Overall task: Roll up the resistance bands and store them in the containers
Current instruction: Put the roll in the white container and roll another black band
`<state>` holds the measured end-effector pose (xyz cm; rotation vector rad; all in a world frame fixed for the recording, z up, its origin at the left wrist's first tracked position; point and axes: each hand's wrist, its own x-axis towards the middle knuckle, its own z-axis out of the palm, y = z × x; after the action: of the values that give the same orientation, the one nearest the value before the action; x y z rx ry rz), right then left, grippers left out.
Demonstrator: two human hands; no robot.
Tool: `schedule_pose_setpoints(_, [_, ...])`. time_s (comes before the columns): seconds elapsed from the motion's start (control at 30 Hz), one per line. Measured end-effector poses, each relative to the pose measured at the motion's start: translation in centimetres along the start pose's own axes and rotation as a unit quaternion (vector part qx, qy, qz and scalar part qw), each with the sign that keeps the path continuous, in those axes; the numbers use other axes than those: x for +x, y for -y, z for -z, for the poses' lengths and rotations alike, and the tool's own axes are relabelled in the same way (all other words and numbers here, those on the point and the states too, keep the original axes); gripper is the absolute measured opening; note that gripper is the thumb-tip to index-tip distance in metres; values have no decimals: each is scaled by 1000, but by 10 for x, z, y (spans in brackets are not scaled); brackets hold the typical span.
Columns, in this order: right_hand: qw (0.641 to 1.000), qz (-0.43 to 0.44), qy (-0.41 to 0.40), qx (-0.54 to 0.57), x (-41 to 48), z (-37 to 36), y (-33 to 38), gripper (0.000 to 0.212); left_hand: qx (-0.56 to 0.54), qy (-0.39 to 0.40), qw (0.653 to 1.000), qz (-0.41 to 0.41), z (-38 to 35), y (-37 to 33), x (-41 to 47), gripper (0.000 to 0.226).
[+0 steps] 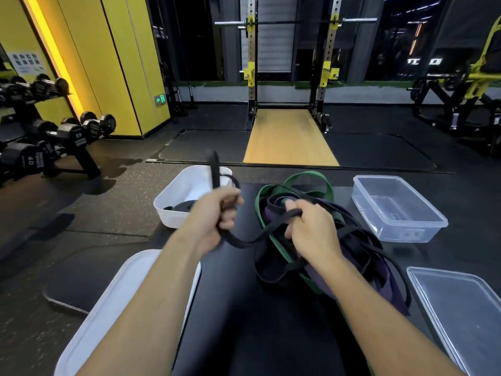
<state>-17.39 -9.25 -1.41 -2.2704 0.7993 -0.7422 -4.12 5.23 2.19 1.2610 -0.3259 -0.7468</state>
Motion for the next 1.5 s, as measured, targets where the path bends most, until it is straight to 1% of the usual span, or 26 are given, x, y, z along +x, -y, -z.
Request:
schedule_pose_setpoints(0.07, [995, -6, -38, 95, 4, 9, 17, 41, 70, 98, 993, -16, -7, 22, -6, 9])
schedule_pose_setpoints(0.1, [990, 12, -54, 129, 3, 13, 28, 39, 98, 168, 980, -30, -12, 31, -9, 9])
schedule_pose_setpoints(0.13, [985, 31, -62, 157, 2, 17, 39, 35, 124, 232, 964, -44, -16, 39, -11, 26])
schedule_pose_setpoints(0.17, [980, 44, -60, 185, 1, 20, 49, 30, 146, 275, 949, -59, -22, 44, -13, 43])
schedule_pose_setpoints(0.2, [974, 52, -46, 214, -1, 21, 58, 24, 155, 292, 941, -70, -28, 46, -15, 53])
schedule_pose_setpoints(0.27, [960, 46, 0, 275, -2, 23, 68, 11, 156, 285, 941, -96, -36, 45, -17, 54])
schedule_pose_setpoints(0.3, [947, 33, 28, 318, -1, 24, 71, 11, 151, 279, 943, -105, -38, 43, -17, 51])
schedule_pose_setpoints(0.33, [925, 22, 59, 374, 1, 26, 71, 22, 146, 276, 943, -112, -39, 42, -17, 49])
schedule_pose_setpoints(0.4, [862, 12, 115, 493, 4, 32, 72, 42, 145, 268, 943, -133, -39, 40, -17, 49])
schedule_pose_setpoints(0.43, [835, 12, 132, 534, 6, 36, 72, 46, 153, 255, 943, -151, -40, 39, -16, 48])
schedule_pose_setpoints(0.5, [810, 19, 149, 568, 11, 43, 70, 49, 152, 233, 943, -184, -42, 37, -14, 36])
schedule_pose_setpoints(0.57, [824, 46, 159, 543, 17, 50, 63, 54, 87, 210, 954, -193, -45, 35, -12, 20])
schedule_pose_setpoints(0.67, [864, 74, 188, 461, 21, 52, 44, 72, -68, 178, 969, -156, -42, 23, -12, 18])
schedule_pose_setpoints(0.77, [887, 33, 235, 395, 14, 42, 24, 77, -220, 196, 948, -125, -36, 4, -12, 17])
schedule_pose_setpoints(0.83, [921, 51, 272, 275, 10, 31, 11, 65, -310, 175, 927, -119, -32, -7, -10, 16])
schedule_pose_setpoints(0.9, [943, 70, 296, 136, 4, 18, -1, 51, -342, 135, 922, -122, -28, -15, -8, 15])
schedule_pose_setpoints(0.97, [960, 65, 266, 51, 3, 11, -12, 36, -369, 100, 916, -117, -19, -19, -6, 17])
schedule_pose_setpoints(1.03, [975, 65, 206, 40, 3, 11, -17, 7, -405, 83, 905, -106, -8, -18, -2, 18])
schedule_pose_setpoints(1.13, [985, 68, 149, 51, 5, 19, -8, 20, -426, 55, 899, -89, 1, -11, 2, 20])
schedule_pose_setpoints(1.2, [983, 55, 136, 114, 5, 26, 8, 25, -426, 46, 901, -74, 4, -3, 6, 19])
schedule_pose_setpoints(1.27, [972, 64, 114, 194, 5, 32, 25, 28, -384, 35, 921, -58, 5, 1, 7, 18])
schedule_pose_setpoints(1.33, [957, 84, 89, 264, 7, 38, 43, 23, -274, 31, 960, -54, 0, 8, 5, 18])
schedule_pose_setpoints(1.37, [943, 80, 85, 311, 7, 39, 50, 19, -207, 45, 976, -56, -5, 12, 1, 18])
schedule_pose_setpoints(1.4, [920, 67, 90, 375, 9, 38, 56, 19, -145, 71, 985, -55, -10, 17, -4, 19])
schedule_pose_setpoints(1.43, [887, 47, 101, 448, 10, 34, 61, 25, -96, 106, 989, -46, -14, 21, -9, 21])
schedule_pose_setpoints(1.5, [806, 4, 125, 578, 10, 26, 69, 36, -47, 178, 983, -13, -18, 27, -18, 17])
